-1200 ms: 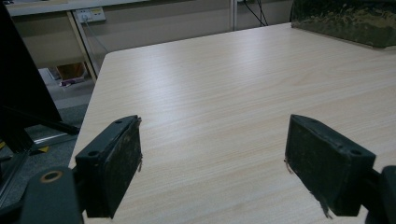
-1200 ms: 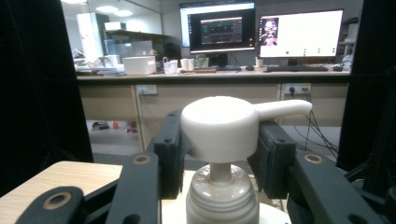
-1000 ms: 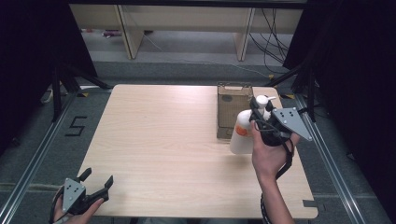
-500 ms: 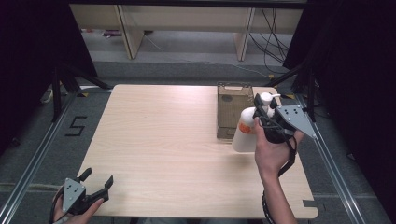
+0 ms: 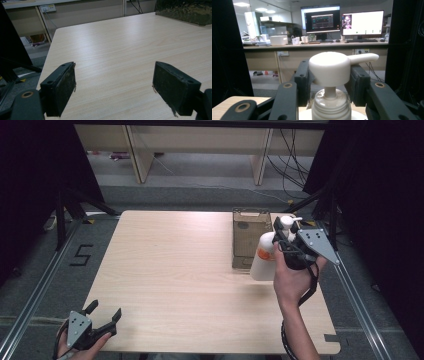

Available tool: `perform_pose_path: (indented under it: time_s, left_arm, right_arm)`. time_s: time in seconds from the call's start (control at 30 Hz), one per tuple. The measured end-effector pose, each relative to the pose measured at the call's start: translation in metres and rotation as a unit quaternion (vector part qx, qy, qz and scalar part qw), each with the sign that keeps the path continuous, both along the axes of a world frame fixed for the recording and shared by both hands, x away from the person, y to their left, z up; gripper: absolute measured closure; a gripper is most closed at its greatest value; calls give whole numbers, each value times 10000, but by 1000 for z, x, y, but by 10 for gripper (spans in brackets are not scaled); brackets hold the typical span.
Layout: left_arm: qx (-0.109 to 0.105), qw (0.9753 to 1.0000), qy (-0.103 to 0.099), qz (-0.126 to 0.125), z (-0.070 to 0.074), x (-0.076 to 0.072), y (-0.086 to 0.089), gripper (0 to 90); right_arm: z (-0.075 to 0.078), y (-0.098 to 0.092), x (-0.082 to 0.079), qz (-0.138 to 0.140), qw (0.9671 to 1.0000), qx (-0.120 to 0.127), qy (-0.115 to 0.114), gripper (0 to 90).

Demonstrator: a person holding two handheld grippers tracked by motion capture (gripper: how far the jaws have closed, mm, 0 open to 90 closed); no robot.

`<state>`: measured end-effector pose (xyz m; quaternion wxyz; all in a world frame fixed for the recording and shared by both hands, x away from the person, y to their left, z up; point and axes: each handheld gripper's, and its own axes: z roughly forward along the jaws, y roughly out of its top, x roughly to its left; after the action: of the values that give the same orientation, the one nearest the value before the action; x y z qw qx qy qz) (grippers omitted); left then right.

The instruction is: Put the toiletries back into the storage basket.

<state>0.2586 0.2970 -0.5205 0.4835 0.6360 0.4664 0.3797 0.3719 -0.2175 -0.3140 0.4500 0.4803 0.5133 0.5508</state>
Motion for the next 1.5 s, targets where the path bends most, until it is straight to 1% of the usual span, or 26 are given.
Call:
perform_pose_path:
  time_s: [0.1, 0.13, 0.17, 0.27, 0.33, 0.37, 0.43, 0.53, 0.6, 0.63, 0.67, 0.73, 0.77, 0.83, 0.87, 0.9, 1.03, 1.07, 1.13, 1.17, 1.2, 1.23, 1.3, 1.33, 1.37, 1.5]
  left_arm:
    - [-6, 10000, -17, -14, 0, 0, 0, 177]
    - [-10, 10000, -18, -12, 0, 0, 0, 177]
    - [-9, 10000, -22, -15, 0, 0, 0, 177]
    - [32, 10000, -11, -21, 0, 0, 0, 177]
    - [-16, 10000, -17, -14, 0, 0, 0, 177]
    - [-7, 10000, -21, -16, 0, 0, 0, 177]
    - [-10, 10000, -20, -19, 0, 0, 0, 177]
    - [40, 10000, 10, -24, 0, 0, 0, 177]
    - [15, 10000, -49, -51, 0, 1, 0, 177]
    - [35, 10000, -1, -25, 0, 0, 0, 177]
    - [-32, 10000, -16, -17, 0, 1, 0, 177]
    - [-29, 10000, -17, -13, 0, 1, 0, 177]
    - [-26, 10000, -14, -14, 0, 1, 0, 177]
    - [21, 10000, -4, -25, 0, 0, 0, 177]
    - [0, 10000, -8, -20, 0, 0, 0, 177]
    - [-29, 10000, -8, -9, 0, 0, 0, 177]
    - [21, 10000, -2, -21, 0, 0, 0, 177]
    - [-24, 10000, -9, -20, -1, 1, 0, 177]
    - [-6, 10000, -7, -17, 0, 0, 0, 177]
    - [-32, 10000, -7, -8, 0, 0, 0, 177]
    - [-31, 10000, -14, -11, -1, 0, 0, 177]
    - [-34, 10000, -13, -10, -1, 0, 0, 177]
    - [-26, 10000, -9, -9, 0, 0, 0, 177]
    - [-24, 10000, -9, -13, 0, 0, 0, 176]
    - [-22, 10000, -7, -11, 0, 0, 0, 177]
    - [-27, 10000, -7, -8, 0, 0, 0, 177]
  right_arm:
    - [3, 0, 1, -23, 10000, -13, -16, 599]
    - [4, 1, 1, -18, 10000, 64, 12, 599]
    - [6, -1, 3, -25, 10000, -2, -60, 599]
    - [8, 0, 4, -36, 10000, 23, -61, 598]
    - [10, 0, 5, -49, 10000, 40, -56, 599]
    - [10, 0, 6, -53, 10000, 1, -55, 598]
    - [12, 0, 8, -49, 10000, 33, -56, 598]
    - [13, -1, 11, -77, 9999, -34, -86, 598]
    - [14, 0, 13, -85, 9999, -50, -59, 598]
    - [15, 0, 14, -78, 9999, -59, -68, 598]
    - [15, 0, 15, -77, 10000, -19, -39, 598]
    - [17, 0, 16, -89, 10000, -17, 3, 598]
    - [18, 0, 17, -80, 9999, -17, -59, 598]
    - [20, -1, 19, -96, 9999, -64, -29, 599]
    - [21, 0, 20, -99, 9999, 2, -46, 598]
    - [21, -1, 21, -109, 9999, -48, -88, 598]
    - [24, -1, 25, -130, 9999, -50, -31, 599]
    - [24, -1, 25, -130, 9999, -50, -31, 599]
    - [24, -1, 28, -127, 9999, -43, -107, 598]
    - [25, -2, 28, -146, 9998, -68, -66, 599]
    - [26, -1, 29, -143, 9999, 10, -32, 598]
    - [26, -1, 31, -148, 9998, -33, -96, 598]
    - [28, -1, 31, -147, 9999, -3, -9, 599]
    - [28, -1, 32, -159, 9998, -39, -72, 598]
    - [29, -1, 32, -162, 9999, 10, -39, 598]
    - [31, -2, 37, -187, 9998, -15, -40, 598]
